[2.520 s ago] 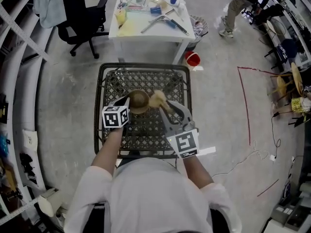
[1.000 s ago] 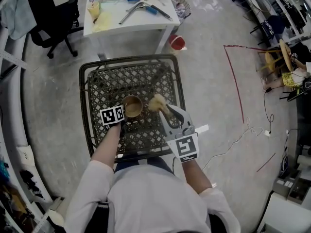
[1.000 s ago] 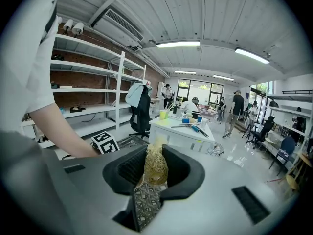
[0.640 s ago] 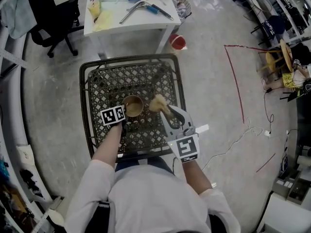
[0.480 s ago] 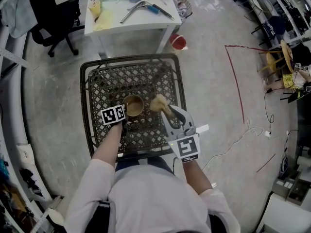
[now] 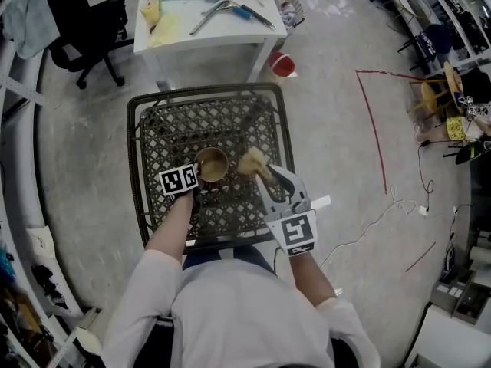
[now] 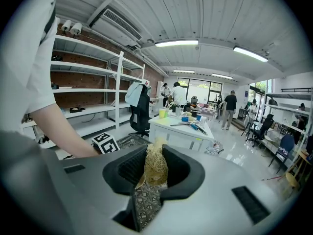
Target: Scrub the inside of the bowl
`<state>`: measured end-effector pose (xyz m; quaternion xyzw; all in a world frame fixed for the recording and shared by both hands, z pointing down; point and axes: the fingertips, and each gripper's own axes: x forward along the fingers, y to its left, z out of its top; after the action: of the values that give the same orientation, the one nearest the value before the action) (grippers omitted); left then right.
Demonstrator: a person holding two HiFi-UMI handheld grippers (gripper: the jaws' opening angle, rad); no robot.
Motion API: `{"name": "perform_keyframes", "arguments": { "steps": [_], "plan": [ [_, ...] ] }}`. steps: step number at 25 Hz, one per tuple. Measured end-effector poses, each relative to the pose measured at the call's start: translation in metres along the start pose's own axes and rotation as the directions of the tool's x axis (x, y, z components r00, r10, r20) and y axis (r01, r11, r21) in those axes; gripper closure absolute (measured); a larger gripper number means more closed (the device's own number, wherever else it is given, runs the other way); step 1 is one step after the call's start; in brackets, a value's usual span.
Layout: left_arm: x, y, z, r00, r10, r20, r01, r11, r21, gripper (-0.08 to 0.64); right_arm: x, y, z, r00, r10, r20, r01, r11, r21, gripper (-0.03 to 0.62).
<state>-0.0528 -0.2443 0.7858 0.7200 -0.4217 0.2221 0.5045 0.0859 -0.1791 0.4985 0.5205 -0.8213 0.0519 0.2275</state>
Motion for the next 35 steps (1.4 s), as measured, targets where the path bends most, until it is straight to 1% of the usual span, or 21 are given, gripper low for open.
{"name": "perform_keyframes", "arguments": {
  "steps": [3, 9, 14, 17, 20, 29, 35],
  "plan": [
    [-0.002, 0.001, -0.002, 1.0, -0.001, 0.004, 0.001, 1.0, 0.0, 0.517, -0.001, 0.002, -0.001, 1.0, 0.005, -0.001, -0.005, 1.0, 0.002, 0.492],
    [-0.01, -0.001, 0.002, 0.999, -0.008, 0.039, 0.007, 1.0, 0.005, 0.517, -0.002, 0.003, 0.003, 1.0, 0.015, 0.012, -0.015, 1.0, -0.002, 0.492],
    [-0.023, -0.006, 0.014, 0.994, -0.024, 0.102, 0.023, 1.0, 0.008, 0.517, -0.005, 0.005, 0.006, 0.999, 0.025, 0.027, -0.025, 1.0, -0.008, 0.492],
    [-0.033, -0.007, 0.023, 0.988, -0.024, 0.156, 0.024, 1.0, -0.002, 0.517, -0.006, 0.007, 0.009, 0.999, 0.032, 0.037, -0.032, 0.999, -0.013, 0.492],
    [-0.043, -0.011, 0.034, 0.979, -0.034, 0.199, 0.034, 0.999, 0.003, 0.517, -0.006, 0.01, 0.013, 0.998, 0.04, 0.05, -0.039, 0.999, -0.016, 0.492],
    [-0.081, -0.036, 0.058, 0.947, -0.08, 0.311, 0.065, 0.996, 0.057, 0.517, -0.015, 0.012, 0.024, 0.993, 0.06, 0.098, -0.057, 0.998, -0.029, 0.492],
    [-0.116, -0.063, 0.072, 0.904, -0.151, 0.4, 0.111, 0.986, 0.122, 0.517, -0.024, 0.014, 0.028, 0.989, 0.073, 0.126, -0.068, 0.997, -0.037, 0.492]
  ]
}}
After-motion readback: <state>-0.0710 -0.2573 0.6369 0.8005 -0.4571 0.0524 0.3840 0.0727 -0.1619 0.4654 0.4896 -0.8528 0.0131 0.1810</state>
